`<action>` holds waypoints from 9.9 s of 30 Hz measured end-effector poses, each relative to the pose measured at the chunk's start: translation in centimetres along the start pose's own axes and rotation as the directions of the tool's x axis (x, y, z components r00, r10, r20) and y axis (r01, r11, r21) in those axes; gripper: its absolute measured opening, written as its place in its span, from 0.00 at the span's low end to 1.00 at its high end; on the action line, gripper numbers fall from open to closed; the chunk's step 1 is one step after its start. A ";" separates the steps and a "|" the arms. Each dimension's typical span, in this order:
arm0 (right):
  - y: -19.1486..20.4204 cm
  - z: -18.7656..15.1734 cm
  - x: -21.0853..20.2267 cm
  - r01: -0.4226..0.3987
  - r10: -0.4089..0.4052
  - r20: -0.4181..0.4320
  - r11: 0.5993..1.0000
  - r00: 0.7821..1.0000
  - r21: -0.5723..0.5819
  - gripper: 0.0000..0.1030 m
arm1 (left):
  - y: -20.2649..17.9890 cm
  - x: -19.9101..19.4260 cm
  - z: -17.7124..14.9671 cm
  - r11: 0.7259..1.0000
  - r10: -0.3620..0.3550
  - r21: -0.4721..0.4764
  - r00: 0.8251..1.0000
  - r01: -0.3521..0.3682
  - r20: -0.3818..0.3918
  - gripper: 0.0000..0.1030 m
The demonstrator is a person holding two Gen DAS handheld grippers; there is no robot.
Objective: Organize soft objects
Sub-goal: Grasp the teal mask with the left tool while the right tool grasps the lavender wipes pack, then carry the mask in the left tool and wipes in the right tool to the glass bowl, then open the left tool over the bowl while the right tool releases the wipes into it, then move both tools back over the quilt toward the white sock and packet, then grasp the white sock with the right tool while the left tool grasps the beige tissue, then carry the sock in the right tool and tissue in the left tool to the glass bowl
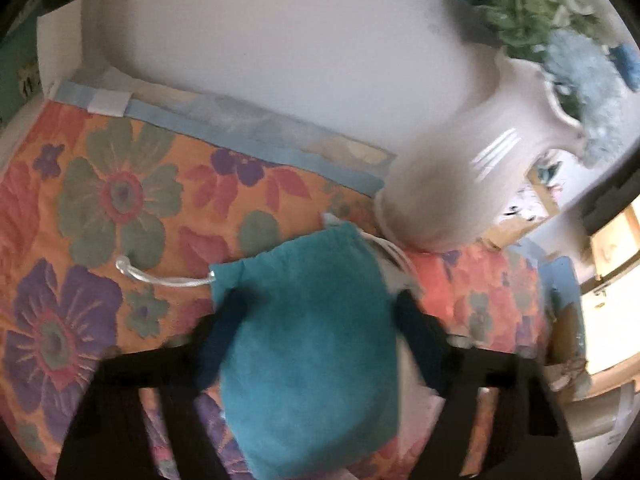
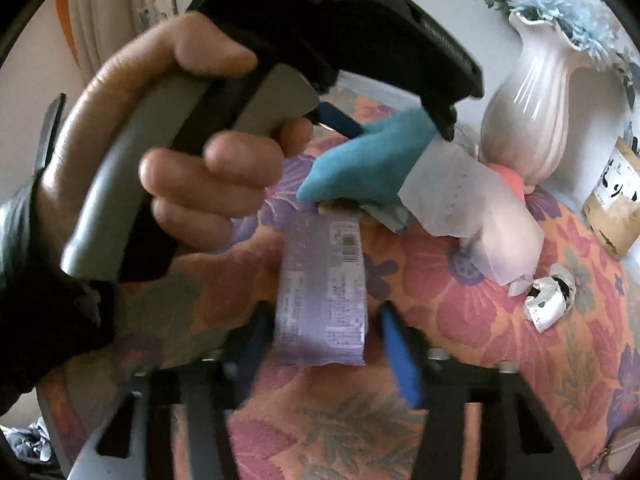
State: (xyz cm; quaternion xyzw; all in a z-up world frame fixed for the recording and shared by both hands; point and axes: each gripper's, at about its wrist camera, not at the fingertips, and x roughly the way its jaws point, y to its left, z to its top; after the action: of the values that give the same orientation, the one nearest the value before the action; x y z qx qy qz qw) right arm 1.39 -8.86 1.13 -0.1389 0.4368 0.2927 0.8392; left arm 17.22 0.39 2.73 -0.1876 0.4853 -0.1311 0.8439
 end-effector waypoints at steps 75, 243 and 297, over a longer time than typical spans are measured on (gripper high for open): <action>-2.5 -10.7 -21.8 0.054 -0.218 0.337 0.899 0.916 0.436 0.38 | -14.5 -19.4 -20.7 0.767 -0.227 0.639 0.955 0.054 0.191 0.13; -19.5 -5.5 -4.3 0.031 -0.186 0.126 0.666 0.974 0.745 0.39 | -9.7 -8.1 -10.9 0.819 -0.042 0.564 0.992 0.104 -0.122 0.75; -7.2 -15.9 -25.8 0.166 -0.416 0.200 0.692 0.887 0.702 0.28 | -19.4 -14.9 -22.1 0.785 -0.210 0.599 0.977 0.155 0.023 0.37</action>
State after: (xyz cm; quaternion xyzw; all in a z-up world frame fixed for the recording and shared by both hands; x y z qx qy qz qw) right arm -16.11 -31.87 12.74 0.1552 0.3305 -0.0028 0.9310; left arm -10.10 -15.17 12.69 0.0344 0.3616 -0.3489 0.8639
